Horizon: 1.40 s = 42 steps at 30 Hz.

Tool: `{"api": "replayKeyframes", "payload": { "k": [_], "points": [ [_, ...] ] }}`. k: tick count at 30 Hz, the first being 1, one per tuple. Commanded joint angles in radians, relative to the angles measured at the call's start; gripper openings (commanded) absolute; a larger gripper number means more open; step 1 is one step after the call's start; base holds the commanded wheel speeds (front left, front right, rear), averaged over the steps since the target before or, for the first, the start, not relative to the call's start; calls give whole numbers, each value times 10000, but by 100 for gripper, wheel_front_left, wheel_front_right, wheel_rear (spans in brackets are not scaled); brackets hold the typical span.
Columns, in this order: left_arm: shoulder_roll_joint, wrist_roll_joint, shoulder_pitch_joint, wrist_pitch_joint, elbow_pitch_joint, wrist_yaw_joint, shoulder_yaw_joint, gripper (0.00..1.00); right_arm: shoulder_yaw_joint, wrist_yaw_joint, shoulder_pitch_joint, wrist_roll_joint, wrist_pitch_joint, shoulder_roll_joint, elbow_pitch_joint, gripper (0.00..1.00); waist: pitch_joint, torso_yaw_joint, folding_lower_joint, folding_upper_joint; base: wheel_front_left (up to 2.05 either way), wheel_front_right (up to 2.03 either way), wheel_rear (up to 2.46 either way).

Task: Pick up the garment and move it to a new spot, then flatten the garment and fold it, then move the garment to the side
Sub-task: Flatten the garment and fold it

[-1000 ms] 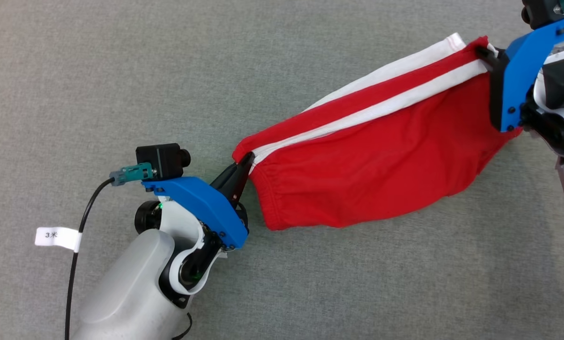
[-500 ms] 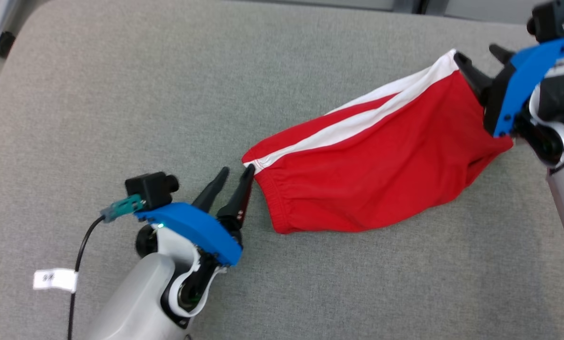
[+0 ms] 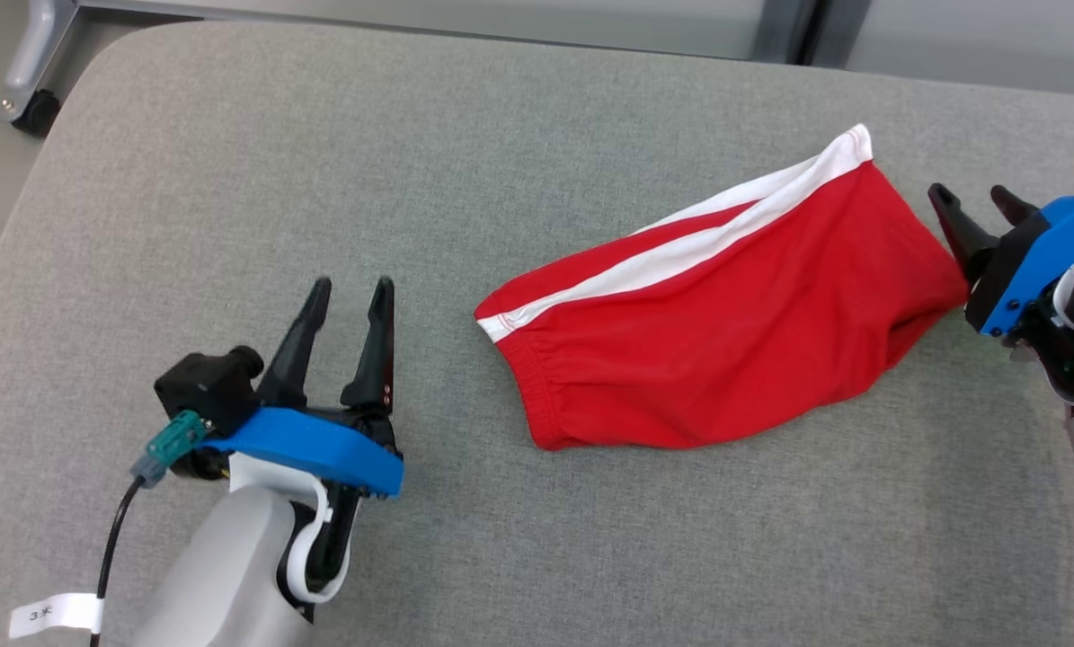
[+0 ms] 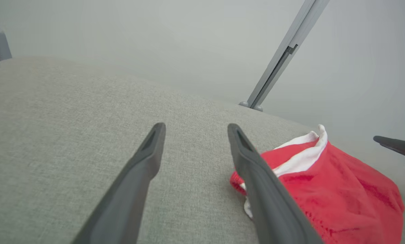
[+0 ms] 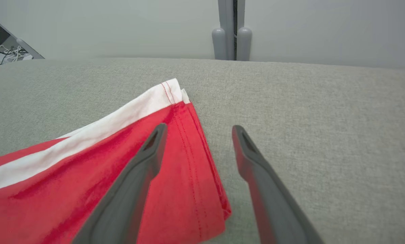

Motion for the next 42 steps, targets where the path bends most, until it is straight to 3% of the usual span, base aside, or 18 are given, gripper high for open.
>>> {"api": "replayKeyframes", "payload": {
  "k": [1, 7, 17, 18, 19, 20, 31, 36, 42],
  "points": [
    [-80, 444, 49, -43, -178, 19, 245, 100, -122, 6, -32, -116, -182, -5, 80, 100, 145, 101, 2, 0, 0, 0, 0],
    [-463, 2288, 317, -51, -817, -181, 998, 100, -489, 6, -471, -575, -311, 148, 656, 100, 624, 434, 2, 0, 0, 0, 0],
    [-1018, 3414, 428, -53, -1027, -538, 1766, 100, -604, 4, -985, -1966, 427, 575, 2138, 100, 921, 695, 2, 0, 0, 0, 0],
    [-1051, 3478, 457, -52, -1026, -563, 1834, 100, -560, 7, -904, -1972, 547, 691, 2244, 96, 889, 681, 2, 0, 0, 0, 0],
    [-1089, 3513, 503, -54, -999, -571, 1885, 100, -498, 17, -837, -1945, 616, 818, 2273, 33, 856, 657, 2, 0, 0, 0, 0],
    [-1115, 3557, 549, -52, -963, -587, 1933, 100, -431, 18, -762, -1906, 563, 893, 2215, 0, 802, 612, 2, 0, 0, 0, 0],
    [-796, 3918, 1215, -53, -536, -701, 2292, 100, -1065, 4, 373, -1781, -862, 865, 1340, 0, -317, -270, 2, 0, 0, 0, 0],
    [-702, 3876, 1424, -53, -376, -724, 2289, 100, -1668, 4, 1039, -2160, -877, 795, 958, 0, -811, -550, 2, 0, 0, 0, 0],
    [-551, 3807, 1725, -53, -351, -738, 2244, 100, -2546, 4, 1992, -3401, -389, 787, -23, 0, -1370, -809, 2, 0, 0, 0, 0]
  ]
}}
